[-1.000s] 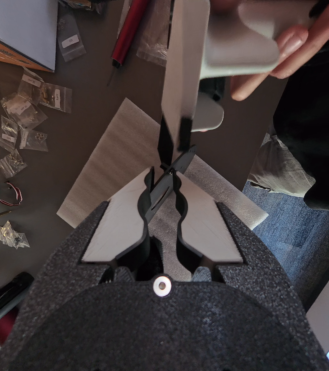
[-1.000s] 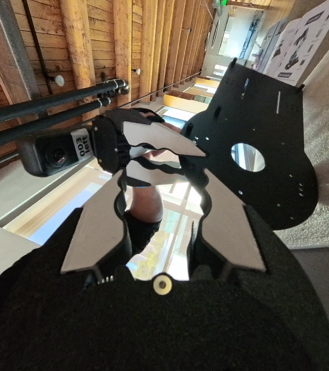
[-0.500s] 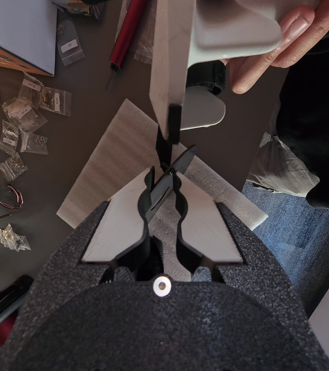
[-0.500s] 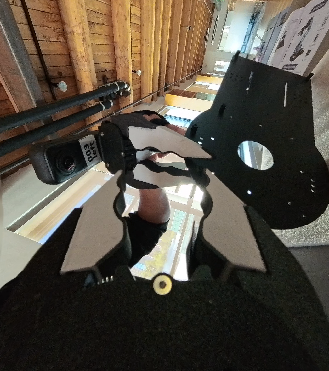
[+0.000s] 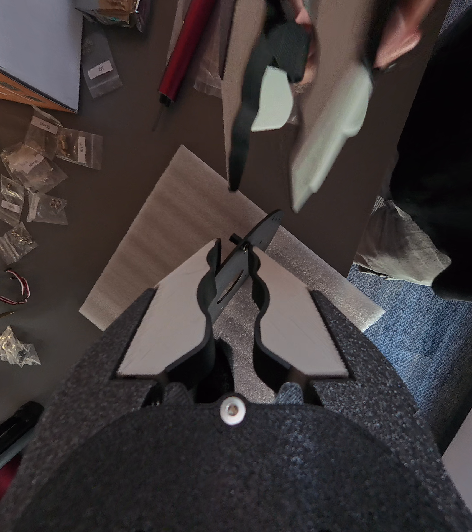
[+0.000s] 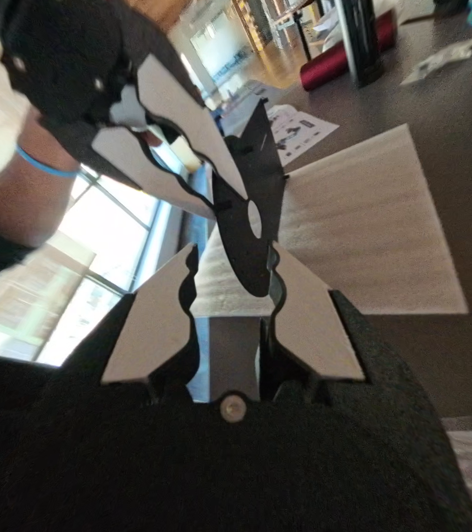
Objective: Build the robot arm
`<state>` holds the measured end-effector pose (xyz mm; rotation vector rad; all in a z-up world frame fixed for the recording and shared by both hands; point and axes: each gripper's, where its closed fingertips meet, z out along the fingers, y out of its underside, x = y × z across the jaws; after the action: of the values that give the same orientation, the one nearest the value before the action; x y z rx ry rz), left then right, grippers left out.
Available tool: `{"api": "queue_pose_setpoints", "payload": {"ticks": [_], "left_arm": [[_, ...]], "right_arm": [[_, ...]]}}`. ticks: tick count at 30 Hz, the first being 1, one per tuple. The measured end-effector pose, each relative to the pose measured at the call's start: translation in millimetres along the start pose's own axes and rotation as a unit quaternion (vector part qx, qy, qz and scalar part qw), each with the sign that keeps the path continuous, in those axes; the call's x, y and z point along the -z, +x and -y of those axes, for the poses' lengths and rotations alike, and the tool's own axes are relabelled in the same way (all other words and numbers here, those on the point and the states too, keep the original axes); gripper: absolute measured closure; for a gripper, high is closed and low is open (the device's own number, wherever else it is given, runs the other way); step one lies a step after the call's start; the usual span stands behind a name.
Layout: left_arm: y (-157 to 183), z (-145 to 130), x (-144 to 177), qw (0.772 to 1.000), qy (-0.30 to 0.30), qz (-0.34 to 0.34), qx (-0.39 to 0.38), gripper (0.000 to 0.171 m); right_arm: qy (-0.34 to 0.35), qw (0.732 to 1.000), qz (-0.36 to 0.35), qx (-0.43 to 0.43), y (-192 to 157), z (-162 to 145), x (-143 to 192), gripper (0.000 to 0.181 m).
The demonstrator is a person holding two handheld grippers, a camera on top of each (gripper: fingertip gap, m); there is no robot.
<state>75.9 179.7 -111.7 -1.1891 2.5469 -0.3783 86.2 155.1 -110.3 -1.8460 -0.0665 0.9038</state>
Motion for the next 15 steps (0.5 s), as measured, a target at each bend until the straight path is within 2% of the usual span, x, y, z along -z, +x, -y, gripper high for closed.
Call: {"api": "queue_pose_setpoints", "payload": {"ticks": [2,5,6,7,8,9,10,13,15], "left_arm": [[1,0,0,1.000,0.001,-0.001,0.000,0.154],[1,0,1,1.000,0.004,0.002,-0.001,0.153],[1,0,1,1.000,0.007,0.005,-0.001,0.152],[-1,0,2,1.000,0.009,0.014,-0.001,0.148],[-4,-1,7,0.999,0.015,0.031,-0.001,0.134],[-8,-1,16,0.998,0.035,0.050,-0.002,0.111],[-10,4,30,0.995,0.072,0.066,0.004,0.105],[0,5,91,0.970,0.219,0.083,0.065,0.103],[10,-21,123,0.941,0.294,0.112,0.124,0.103]], "right_arm": [[-0.031,0.996,-0.034,0.080,-6,-8,-14,0.129],[-0.054,0.985,-0.100,0.132,-2,-7,-33,0.155],[-0.067,0.979,-0.121,0.147,1,-8,-36,0.177],[-0.076,0.973,-0.144,0.162,3,-7,-37,0.181],[-0.083,0.968,-0.159,0.176,4,-7,-37,0.180],[-0.090,0.964,-0.166,0.186,5,-7,-36,0.179],[-0.094,0.963,-0.169,0.189,5,-8,-36,0.179],[-0.103,0.958,-0.178,0.200,5,-7,-37,0.179],[-0.109,0.956,-0.185,0.200,3,-7,-38,0.179]]}}
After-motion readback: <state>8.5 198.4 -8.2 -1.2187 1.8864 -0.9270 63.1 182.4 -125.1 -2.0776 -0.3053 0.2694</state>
